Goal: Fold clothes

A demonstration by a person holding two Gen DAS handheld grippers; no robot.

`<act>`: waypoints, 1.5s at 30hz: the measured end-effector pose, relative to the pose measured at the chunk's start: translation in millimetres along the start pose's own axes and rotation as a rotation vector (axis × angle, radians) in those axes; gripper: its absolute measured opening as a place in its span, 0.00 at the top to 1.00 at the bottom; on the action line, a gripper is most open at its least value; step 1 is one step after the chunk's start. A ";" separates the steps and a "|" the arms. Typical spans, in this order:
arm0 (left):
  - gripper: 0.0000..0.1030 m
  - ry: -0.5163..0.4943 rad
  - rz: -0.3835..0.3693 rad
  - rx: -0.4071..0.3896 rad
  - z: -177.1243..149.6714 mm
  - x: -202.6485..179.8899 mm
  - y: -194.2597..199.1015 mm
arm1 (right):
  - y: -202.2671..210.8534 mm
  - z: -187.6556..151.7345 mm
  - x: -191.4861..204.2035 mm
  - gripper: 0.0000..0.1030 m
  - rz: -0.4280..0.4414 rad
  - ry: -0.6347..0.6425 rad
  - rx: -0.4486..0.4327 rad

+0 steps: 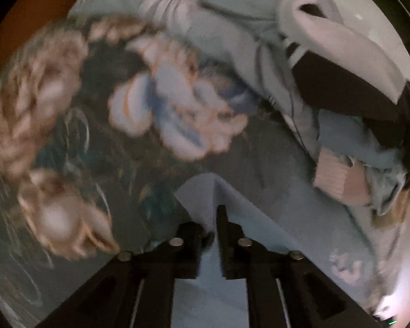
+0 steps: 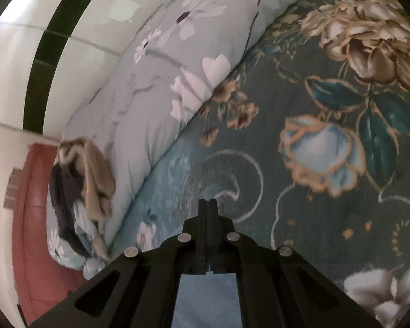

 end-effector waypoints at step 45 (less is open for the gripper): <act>0.95 0.547 -0.229 -0.151 -216.9 154.1 126.9 | 86.8 -146.3 -85.9 0.98 0.029 -0.343 0.033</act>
Point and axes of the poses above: each gripper's, at about its wrist camera, not at the fingertips, and y roughly against the way its jaws point, x to its left, z to its top, the point moved 6 cm from there along -y, roughly the way its jaws point, and after that the axes turned 6 degrees about -x, right-handed, at the moved point
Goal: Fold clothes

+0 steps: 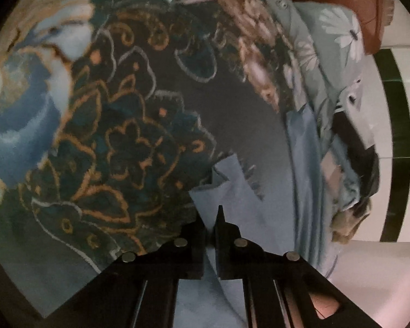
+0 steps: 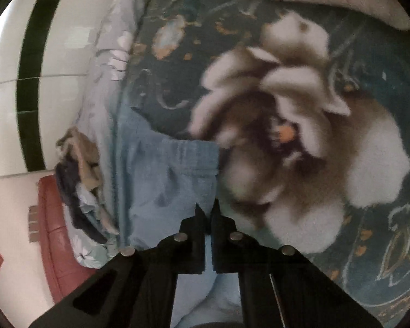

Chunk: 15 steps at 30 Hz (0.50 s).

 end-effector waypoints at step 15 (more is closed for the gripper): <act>0.96 -0.012 -0.087 -0.002 28.9 -27.5 42.8 | 49.0 -14.0 53.6 0.98 0.149 0.094 -0.018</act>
Point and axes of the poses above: each gripper's, at about its wrist camera, not at the fingertips, and y roughly against the way its jaws point, x to its left, z to its top, the point moved 6 cm from there along -y, roughly the way its jaws point, and after that the axes turned 6 degrees about -x, right-handed, at the moved point
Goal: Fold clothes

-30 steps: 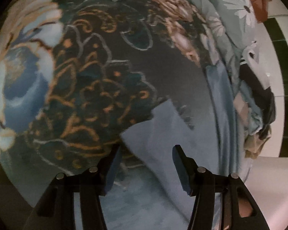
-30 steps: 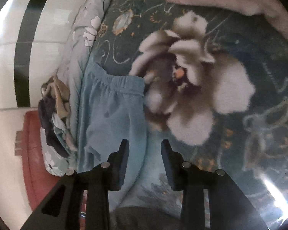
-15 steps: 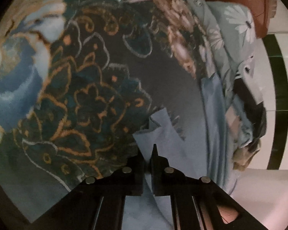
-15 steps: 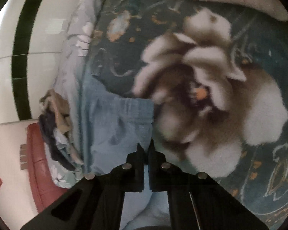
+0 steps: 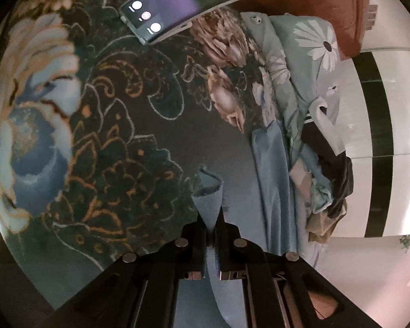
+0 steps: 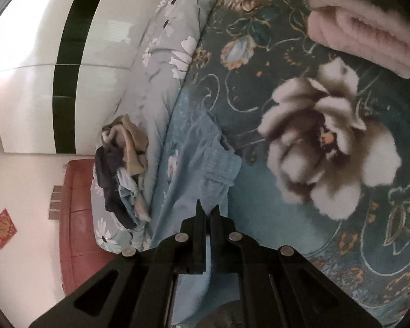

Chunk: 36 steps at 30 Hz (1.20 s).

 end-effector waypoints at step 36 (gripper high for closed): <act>0.53 -0.097 0.194 0.236 82.0 -171.6 -256.9 | -203.4 120.4 64.7 0.96 -0.318 0.002 0.059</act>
Point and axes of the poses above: each gripper's, at about its wrist camera, not at the fingertips, and y roughly against the way its jaws point, x to its left, z to its top, the point moved 6 cm from there along -y, roughly the way its jaws point, and after that the axes turned 6 degrees about -x, right-handed, at the moved point
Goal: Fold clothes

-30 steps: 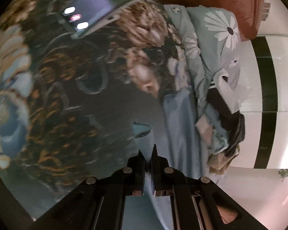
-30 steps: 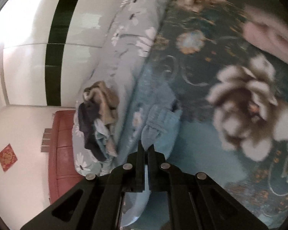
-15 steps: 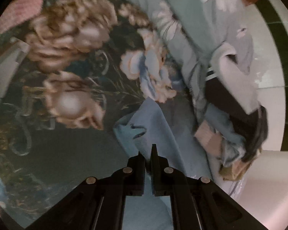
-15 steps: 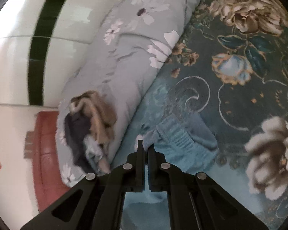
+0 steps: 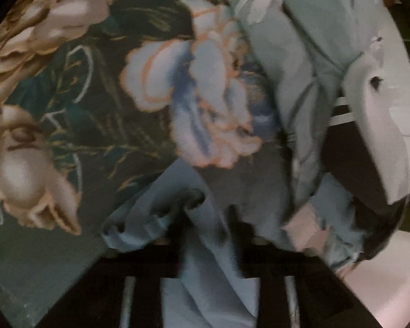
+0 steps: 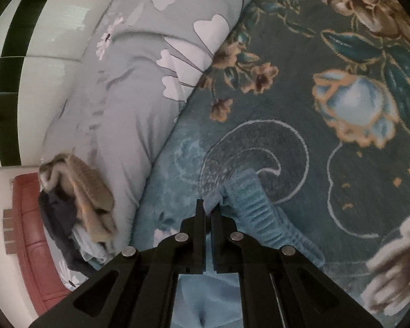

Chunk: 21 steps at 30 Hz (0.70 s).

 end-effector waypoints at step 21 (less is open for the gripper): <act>0.39 -0.079 0.064 -0.055 -47.6 79.6 32.7 | 71.8 -66.7 -84.5 0.49 0.093 0.038 -0.013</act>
Point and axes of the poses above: each gripper's, at about its wrist camera, not at the fingertips, and y roughly against the way its jaws point, x to its left, z to its top, the point moved 6 cm from there along -y, roughly the way its jaws point, and after that the axes turned 6 degrees about -x, right-handed, at the moved point
